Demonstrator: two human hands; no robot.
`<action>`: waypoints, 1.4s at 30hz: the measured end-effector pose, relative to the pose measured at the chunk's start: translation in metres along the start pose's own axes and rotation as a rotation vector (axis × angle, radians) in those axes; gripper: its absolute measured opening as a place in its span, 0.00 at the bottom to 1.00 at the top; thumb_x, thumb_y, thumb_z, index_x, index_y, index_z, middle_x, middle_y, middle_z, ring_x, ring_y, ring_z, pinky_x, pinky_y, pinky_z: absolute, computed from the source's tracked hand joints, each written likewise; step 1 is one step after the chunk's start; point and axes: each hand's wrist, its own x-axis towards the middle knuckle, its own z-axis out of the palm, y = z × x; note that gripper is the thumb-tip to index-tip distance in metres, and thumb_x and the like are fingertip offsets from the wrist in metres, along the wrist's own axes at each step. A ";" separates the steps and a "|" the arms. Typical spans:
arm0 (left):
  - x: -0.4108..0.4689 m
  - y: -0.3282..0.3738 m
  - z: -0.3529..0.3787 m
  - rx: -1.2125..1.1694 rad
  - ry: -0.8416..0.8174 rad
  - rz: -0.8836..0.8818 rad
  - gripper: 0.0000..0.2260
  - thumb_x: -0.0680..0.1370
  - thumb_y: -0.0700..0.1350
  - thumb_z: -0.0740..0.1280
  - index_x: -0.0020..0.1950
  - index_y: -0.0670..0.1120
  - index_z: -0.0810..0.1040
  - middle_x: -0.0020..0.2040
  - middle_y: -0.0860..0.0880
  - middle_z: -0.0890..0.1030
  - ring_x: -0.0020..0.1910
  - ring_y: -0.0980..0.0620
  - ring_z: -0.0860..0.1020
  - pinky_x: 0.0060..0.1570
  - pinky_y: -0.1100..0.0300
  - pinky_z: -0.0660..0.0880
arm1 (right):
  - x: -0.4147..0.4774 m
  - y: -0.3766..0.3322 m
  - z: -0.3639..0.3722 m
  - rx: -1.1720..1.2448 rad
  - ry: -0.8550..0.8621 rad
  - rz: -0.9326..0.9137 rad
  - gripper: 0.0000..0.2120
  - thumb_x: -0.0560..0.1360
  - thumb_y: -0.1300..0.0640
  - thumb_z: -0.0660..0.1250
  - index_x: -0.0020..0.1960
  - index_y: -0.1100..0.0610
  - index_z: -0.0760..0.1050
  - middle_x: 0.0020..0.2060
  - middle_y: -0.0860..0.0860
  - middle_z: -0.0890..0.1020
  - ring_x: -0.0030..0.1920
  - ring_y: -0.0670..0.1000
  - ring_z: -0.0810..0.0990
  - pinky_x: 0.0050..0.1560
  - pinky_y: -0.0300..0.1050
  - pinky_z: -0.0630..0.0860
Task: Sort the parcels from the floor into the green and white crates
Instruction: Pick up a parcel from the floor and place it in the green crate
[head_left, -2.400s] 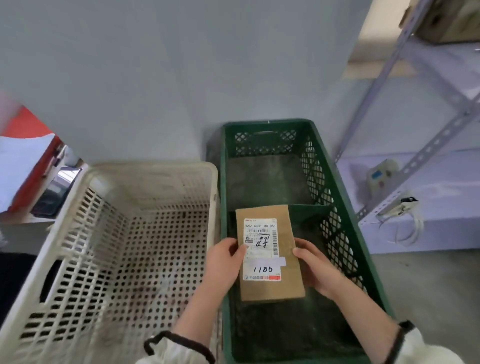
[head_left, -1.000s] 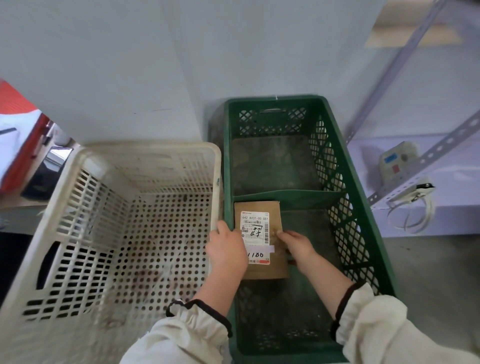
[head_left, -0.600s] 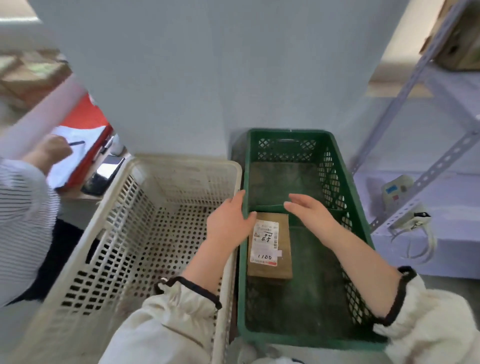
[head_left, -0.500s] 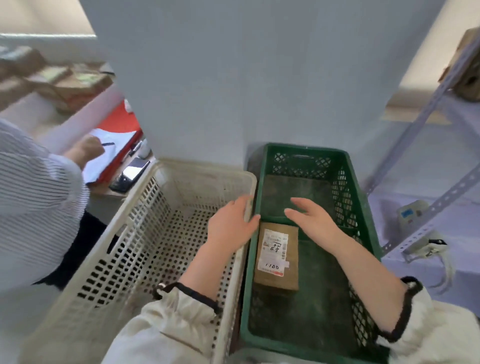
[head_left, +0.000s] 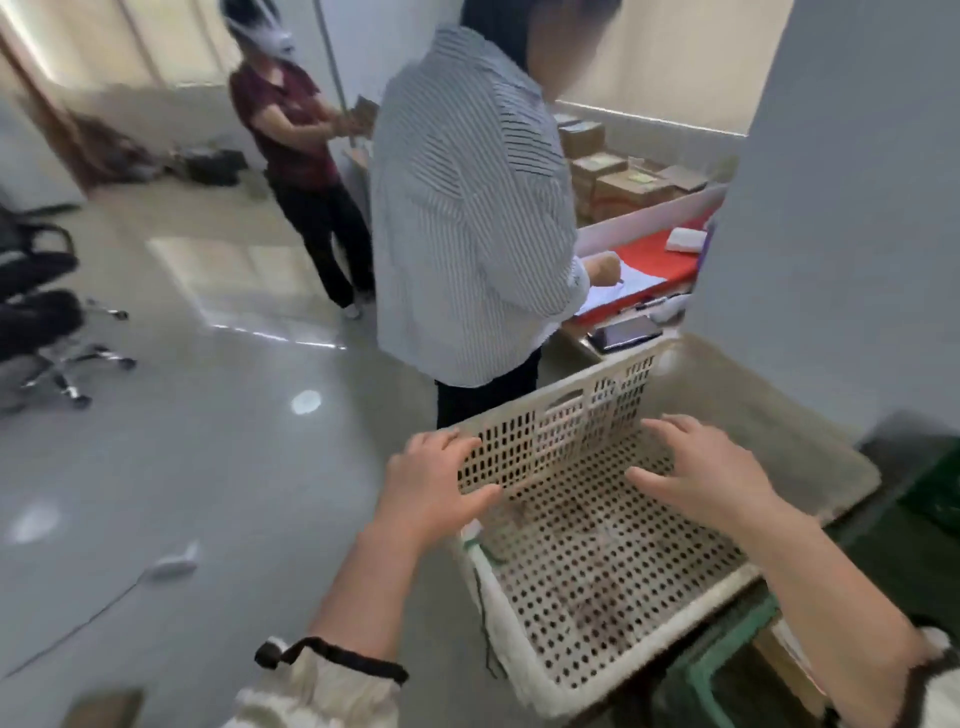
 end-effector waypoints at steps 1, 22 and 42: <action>-0.018 -0.024 -0.006 0.004 0.022 -0.068 0.29 0.72 0.66 0.62 0.72 0.57 0.66 0.72 0.55 0.66 0.70 0.52 0.64 0.65 0.54 0.65 | 0.006 -0.025 0.006 0.001 -0.008 -0.054 0.33 0.73 0.34 0.60 0.74 0.45 0.59 0.73 0.46 0.63 0.69 0.51 0.67 0.62 0.50 0.72; -0.470 -0.387 -0.074 -0.162 0.234 -1.166 0.27 0.74 0.63 0.62 0.71 0.56 0.69 0.69 0.53 0.71 0.67 0.52 0.70 0.62 0.55 0.70 | -0.095 -0.628 0.216 -0.044 -0.479 -1.059 0.28 0.75 0.39 0.61 0.72 0.47 0.64 0.70 0.45 0.67 0.63 0.51 0.73 0.55 0.43 0.70; -0.503 -0.730 0.246 -0.359 0.175 -1.427 0.40 0.69 0.68 0.66 0.75 0.62 0.51 0.77 0.53 0.58 0.72 0.49 0.64 0.65 0.49 0.69 | -0.038 -0.863 0.667 -0.194 -0.653 -1.234 0.24 0.76 0.46 0.60 0.71 0.52 0.64 0.61 0.50 0.76 0.58 0.53 0.77 0.51 0.46 0.75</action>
